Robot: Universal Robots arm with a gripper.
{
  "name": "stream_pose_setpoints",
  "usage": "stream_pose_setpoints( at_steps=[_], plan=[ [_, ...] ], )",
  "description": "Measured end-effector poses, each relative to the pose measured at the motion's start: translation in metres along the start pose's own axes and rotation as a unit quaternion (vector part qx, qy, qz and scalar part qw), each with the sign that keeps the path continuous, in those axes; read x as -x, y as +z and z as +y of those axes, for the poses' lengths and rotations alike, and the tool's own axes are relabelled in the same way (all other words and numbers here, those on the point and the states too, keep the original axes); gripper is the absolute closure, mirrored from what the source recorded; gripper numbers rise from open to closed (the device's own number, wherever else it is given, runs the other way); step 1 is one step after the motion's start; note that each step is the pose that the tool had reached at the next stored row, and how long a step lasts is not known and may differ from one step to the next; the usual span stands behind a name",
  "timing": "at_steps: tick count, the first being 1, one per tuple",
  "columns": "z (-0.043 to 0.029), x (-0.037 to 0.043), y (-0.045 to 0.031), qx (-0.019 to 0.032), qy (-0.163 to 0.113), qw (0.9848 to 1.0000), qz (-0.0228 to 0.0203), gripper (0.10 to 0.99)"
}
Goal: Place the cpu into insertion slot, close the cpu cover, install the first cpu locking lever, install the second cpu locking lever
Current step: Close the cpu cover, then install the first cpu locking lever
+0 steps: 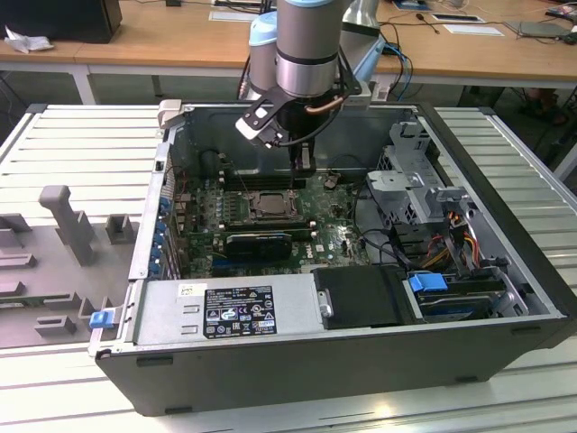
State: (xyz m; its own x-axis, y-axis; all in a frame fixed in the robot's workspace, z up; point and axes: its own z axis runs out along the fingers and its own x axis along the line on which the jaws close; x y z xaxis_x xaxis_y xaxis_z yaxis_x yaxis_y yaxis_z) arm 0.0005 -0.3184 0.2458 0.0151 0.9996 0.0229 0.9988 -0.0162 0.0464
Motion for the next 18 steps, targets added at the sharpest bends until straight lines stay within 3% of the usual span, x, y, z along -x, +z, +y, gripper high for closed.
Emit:
stream_pose_setpoints(
  at_steps=[15,18],
  plan=[
    [-0.0216,0.0004,0.0005,0.0,0.0,1.0,0.0025,0.98],
    [-0.0291,0.0005,0.0002,0.0,0.0,1.0,0.0034,0.98]
  ],
)
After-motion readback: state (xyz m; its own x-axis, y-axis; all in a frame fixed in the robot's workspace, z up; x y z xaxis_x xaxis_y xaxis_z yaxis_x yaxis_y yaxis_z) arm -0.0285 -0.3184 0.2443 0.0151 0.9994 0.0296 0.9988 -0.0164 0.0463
